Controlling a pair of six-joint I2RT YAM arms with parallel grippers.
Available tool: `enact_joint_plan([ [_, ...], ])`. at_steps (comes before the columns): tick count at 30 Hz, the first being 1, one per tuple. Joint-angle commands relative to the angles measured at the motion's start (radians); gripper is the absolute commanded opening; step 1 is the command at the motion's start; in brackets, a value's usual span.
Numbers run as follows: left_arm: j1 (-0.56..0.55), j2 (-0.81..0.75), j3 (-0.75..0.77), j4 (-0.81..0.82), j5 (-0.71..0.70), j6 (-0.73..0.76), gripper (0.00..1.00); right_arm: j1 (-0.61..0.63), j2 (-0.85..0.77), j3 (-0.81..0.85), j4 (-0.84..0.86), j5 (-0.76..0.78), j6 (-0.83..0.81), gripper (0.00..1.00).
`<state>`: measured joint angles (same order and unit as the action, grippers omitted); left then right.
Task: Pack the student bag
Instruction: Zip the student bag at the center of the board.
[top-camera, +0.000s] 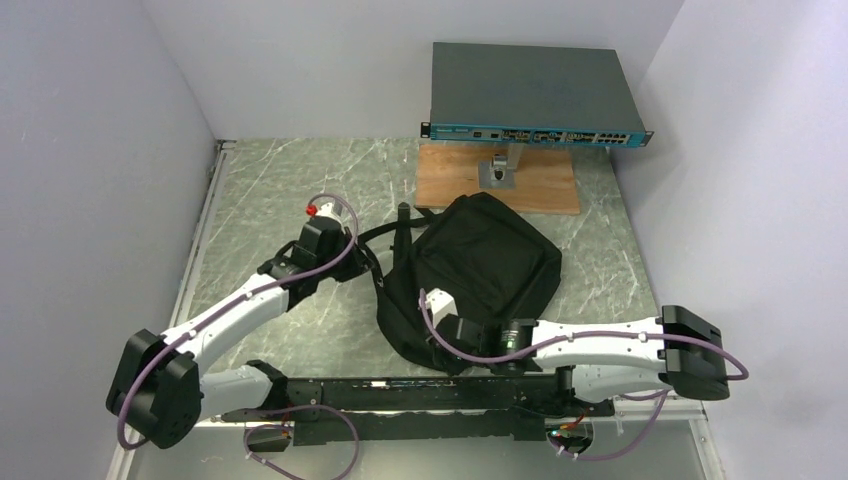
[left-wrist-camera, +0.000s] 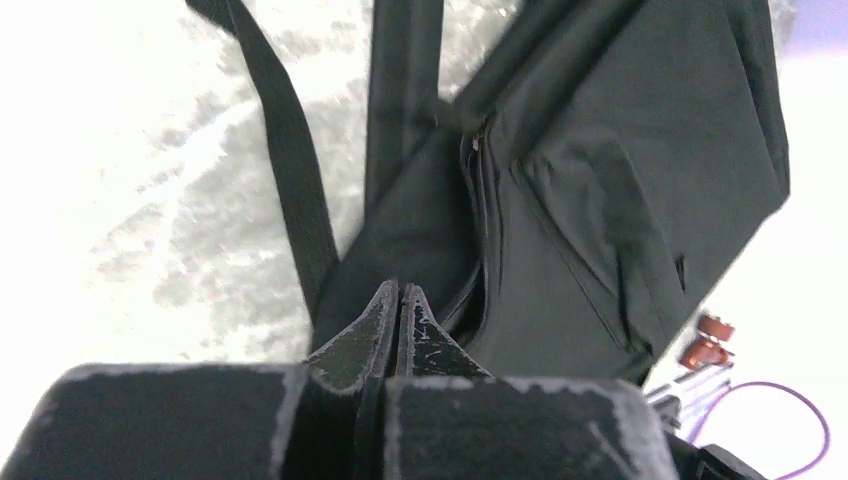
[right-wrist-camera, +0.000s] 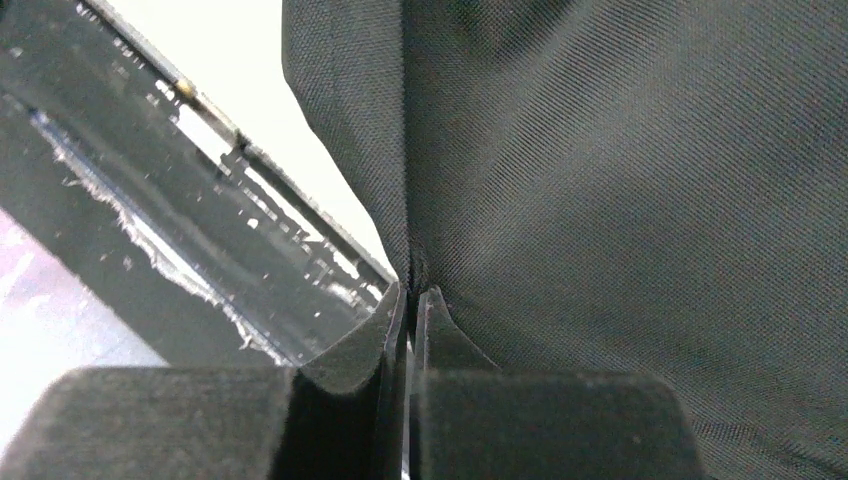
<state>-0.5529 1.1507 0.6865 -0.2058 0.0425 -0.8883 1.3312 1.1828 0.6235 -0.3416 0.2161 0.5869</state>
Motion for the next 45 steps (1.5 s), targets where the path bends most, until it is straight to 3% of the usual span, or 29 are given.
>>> enact_joint_plan([
  [1, 0.042, 0.045, 0.078, 0.042, -0.062, 0.137, 0.00, 0.075, -0.079, -0.068, -0.075, -0.108, 0.155, 0.00],
  [7, 0.031, -0.013, 0.058, 0.110, -0.001, 0.193, 0.00, 0.083, -0.159, -0.101, -0.064, -0.114, 0.154, 0.00],
  [8, 0.031, -0.006, 0.083, 0.089, 0.022, 0.196, 0.00, 0.084, -0.175, -0.095, -0.069, -0.111, 0.152, 0.06],
  [11, 0.018, 0.021, 0.115, 0.059, 0.159, 0.134, 0.00, 0.085, -0.213, -0.014, -0.057, -0.034, 0.073, 0.56],
  [13, -0.008, 0.018, 0.083, 0.107, 0.228, 0.082, 0.00, 0.085, -0.179, 0.040, 0.006, 0.034, -0.025, 0.76],
  [17, -0.052, -0.011, 0.055, 0.067, 0.232, 0.053, 0.00, 0.081, 0.035, 0.174, 0.131, 0.271, -0.192, 0.89],
  [19, -0.053, -0.037, 0.051, 0.034, 0.217, 0.061, 0.00, 0.064, 0.141, 0.235, 0.193, 0.360, -0.217, 0.90],
  [23, -0.051, -0.067, 0.065, -0.011, 0.187, 0.081, 0.00, 0.024, 0.298, 0.297, 0.281, 0.414, -0.257, 0.78],
  [26, -0.034, -0.030, 0.076, 0.007, 0.189, 0.090, 0.00, 0.019, 0.361, 0.302, 0.285, 0.406, -0.289, 0.57],
  [28, 0.002, 0.028, 0.084, 0.052, 0.219, 0.090, 0.00, 0.019, 0.378, 0.283, 0.266, 0.378, -0.283, 0.31],
  [29, 0.024, 0.059, 0.094, 0.074, 0.234, 0.091, 0.00, 0.025, 0.372, 0.267, 0.256, 0.345, -0.281, 0.09],
  [30, 0.050, 0.118, 0.116, 0.088, 0.236, 0.097, 0.00, 0.038, 0.357, 0.236, 0.253, 0.291, -0.286, 0.00],
  [33, 0.112, 0.284, 0.242, 0.061, 0.230, 0.137, 0.00, 0.112, 0.268, 0.116, 0.273, 0.157, -0.282, 0.00],
  [37, 0.126, 0.494, 0.446, -0.004, 0.187, 0.189, 0.00, 0.166, 0.127, -0.060, 0.433, -0.042, -0.275, 0.00],
  [45, 0.132, 0.652, 0.623, -0.076, 0.102, 0.228, 0.00, 0.136, 0.075, -0.142, 0.514, -0.002, -0.223, 0.00],
])
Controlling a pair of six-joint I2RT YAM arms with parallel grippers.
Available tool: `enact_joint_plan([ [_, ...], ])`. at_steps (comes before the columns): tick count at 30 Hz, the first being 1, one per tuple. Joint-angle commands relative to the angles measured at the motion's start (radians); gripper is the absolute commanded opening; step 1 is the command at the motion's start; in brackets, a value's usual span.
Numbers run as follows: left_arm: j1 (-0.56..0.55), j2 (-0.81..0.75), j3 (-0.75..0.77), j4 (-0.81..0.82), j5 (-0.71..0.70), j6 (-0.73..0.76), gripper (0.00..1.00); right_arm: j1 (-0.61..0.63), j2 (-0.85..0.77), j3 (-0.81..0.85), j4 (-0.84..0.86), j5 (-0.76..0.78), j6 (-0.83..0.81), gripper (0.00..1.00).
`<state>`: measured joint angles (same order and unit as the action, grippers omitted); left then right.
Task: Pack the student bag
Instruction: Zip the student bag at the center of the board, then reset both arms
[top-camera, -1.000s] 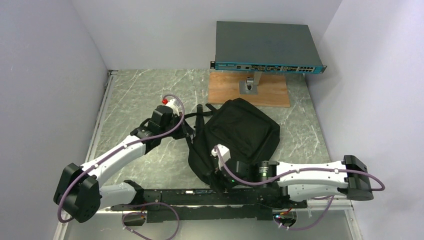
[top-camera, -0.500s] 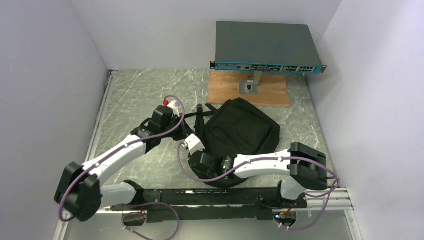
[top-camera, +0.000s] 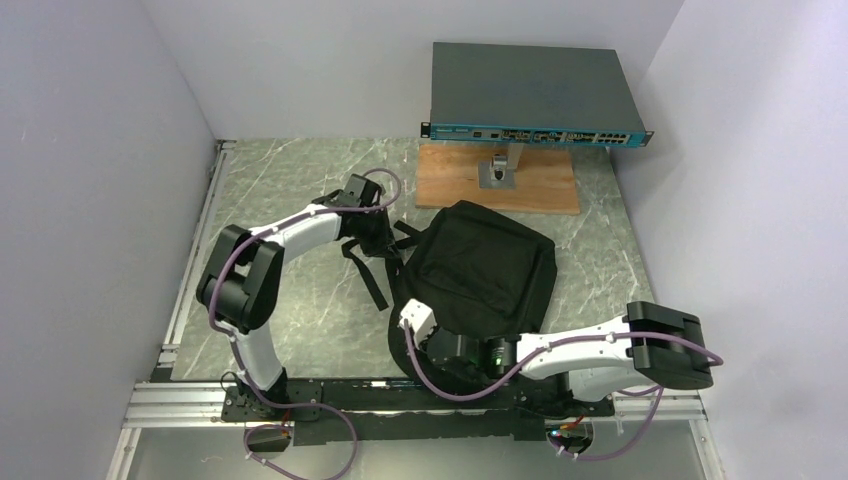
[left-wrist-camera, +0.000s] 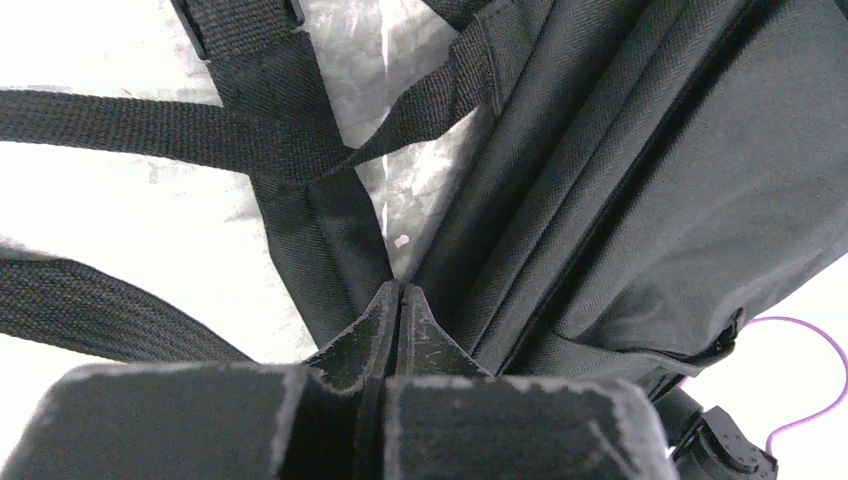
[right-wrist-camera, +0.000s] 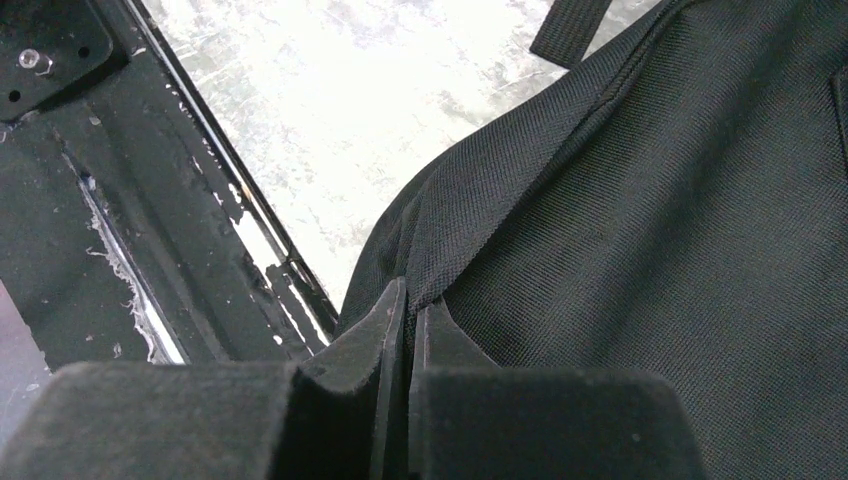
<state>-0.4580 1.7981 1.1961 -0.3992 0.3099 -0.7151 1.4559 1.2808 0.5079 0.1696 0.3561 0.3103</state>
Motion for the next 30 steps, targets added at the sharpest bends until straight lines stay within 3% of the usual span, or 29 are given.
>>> enact_joint_plan([
  [1, 0.040, 0.000, 0.114, 0.113, -0.174, 0.063, 0.00, -0.002, -0.025, -0.020, -0.007, -0.122, 0.067, 0.00],
  [4, 0.071, -0.062, 0.091, 0.112, -0.132, 0.076, 0.00, -0.064, -0.041, 0.017, -0.053, -0.084, 0.097, 0.00],
  [5, 0.084, -0.100, 0.069, 0.125, -0.108, 0.086, 0.09, -0.092, -0.049, 0.033, -0.071, -0.071, 0.110, 0.00],
  [6, 0.093, -0.150, 0.047, 0.134, -0.098, 0.095, 0.30, -0.130, -0.061, 0.050, -0.086, -0.072, 0.119, 0.09],
  [7, 0.100, -0.201, 0.022, 0.137, -0.095, 0.108, 0.51, -0.171, -0.068, 0.070, -0.106, -0.082, 0.125, 0.23],
  [8, 0.104, -0.265, -0.001, 0.132, -0.102, 0.124, 0.65, -0.206, -0.079, 0.101, -0.137, -0.093, 0.128, 0.40],
  [9, 0.106, -0.332, -0.016, 0.115, -0.113, 0.142, 0.75, -0.235, -0.099, 0.135, -0.176, -0.103, 0.121, 0.68],
  [10, 0.107, -0.393, -0.025, 0.095, -0.120, 0.164, 0.81, -0.256, -0.121, 0.174, -0.241, -0.119, 0.104, 0.80],
  [13, 0.107, -0.585, -0.027, 0.022, -0.107, 0.231, 0.89, -0.261, -0.198, 0.346, -0.434, -0.048, 0.059, 0.98],
  [20, 0.107, -1.025, -0.038, 0.052, -0.118, 0.331, 0.98, -0.271, -0.279, 0.727, -0.758, 0.314, -0.056, 1.00],
  [30, 0.107, -1.212, 0.022, 0.063, -0.138, 0.390, 0.98, -0.271, -0.458, 0.886, -0.641, 0.449, -0.248, 1.00],
])
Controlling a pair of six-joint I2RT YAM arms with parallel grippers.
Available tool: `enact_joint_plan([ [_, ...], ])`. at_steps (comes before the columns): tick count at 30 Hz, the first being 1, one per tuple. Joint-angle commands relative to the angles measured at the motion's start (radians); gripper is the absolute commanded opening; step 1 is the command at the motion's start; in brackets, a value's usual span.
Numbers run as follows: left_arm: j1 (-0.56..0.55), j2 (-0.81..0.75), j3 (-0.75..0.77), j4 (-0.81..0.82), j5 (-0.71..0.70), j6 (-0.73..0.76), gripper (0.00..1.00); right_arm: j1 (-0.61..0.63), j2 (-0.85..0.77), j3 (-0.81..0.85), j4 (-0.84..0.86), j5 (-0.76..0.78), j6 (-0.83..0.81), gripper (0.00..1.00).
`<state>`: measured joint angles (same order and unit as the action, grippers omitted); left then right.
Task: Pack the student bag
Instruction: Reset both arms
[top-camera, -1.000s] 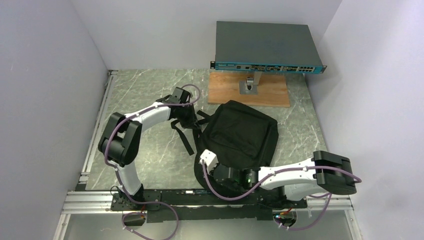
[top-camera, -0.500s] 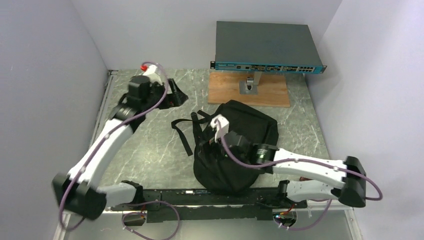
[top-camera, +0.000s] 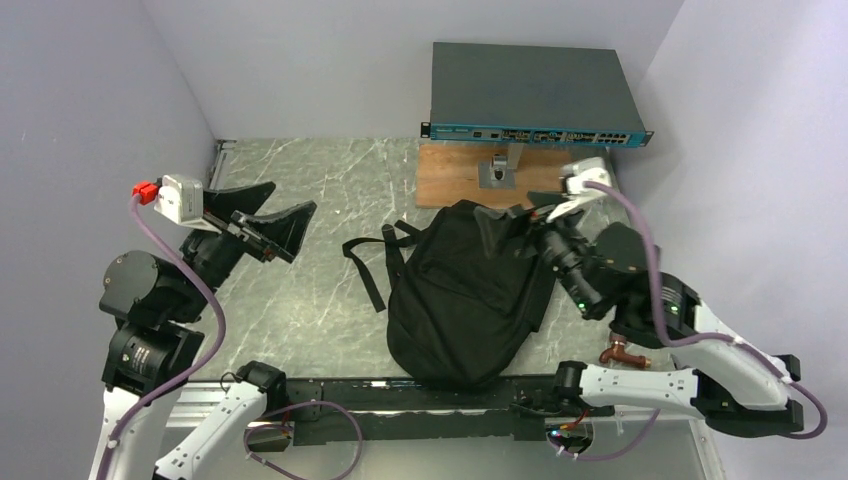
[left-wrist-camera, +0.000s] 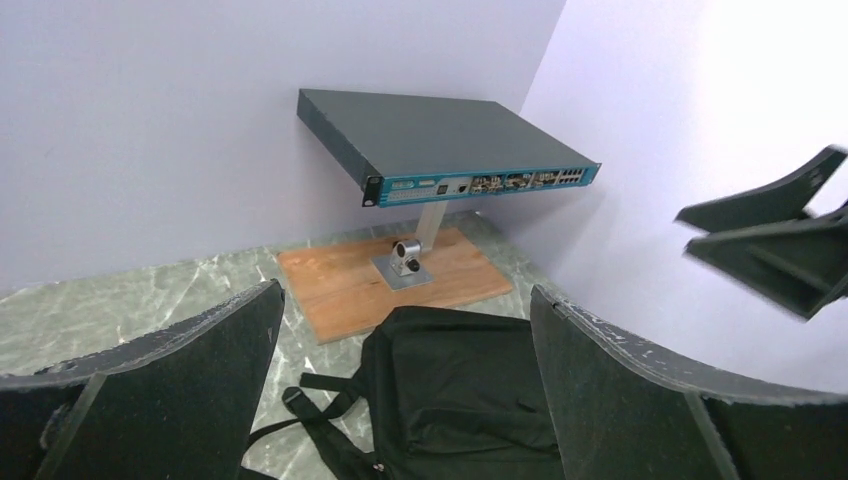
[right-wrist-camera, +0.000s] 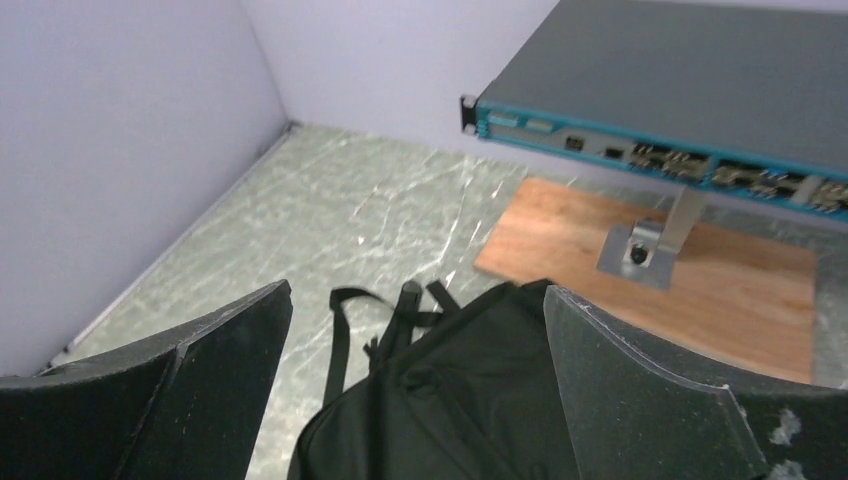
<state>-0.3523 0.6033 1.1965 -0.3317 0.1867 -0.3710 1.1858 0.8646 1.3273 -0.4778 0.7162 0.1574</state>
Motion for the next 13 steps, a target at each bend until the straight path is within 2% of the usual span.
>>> enact_joint_plan([
  [1, 0.001, -0.031, 0.021, 0.007, -0.019, 0.049, 0.99, 0.000, -0.058, 0.072, 0.018, 0.089, -0.107, 1.00],
  [13, 0.001, -0.071, -0.005, 0.014, -0.029, 0.051, 1.00, 0.000, -0.166, -0.016, 0.118, 0.042, -0.138, 1.00],
])
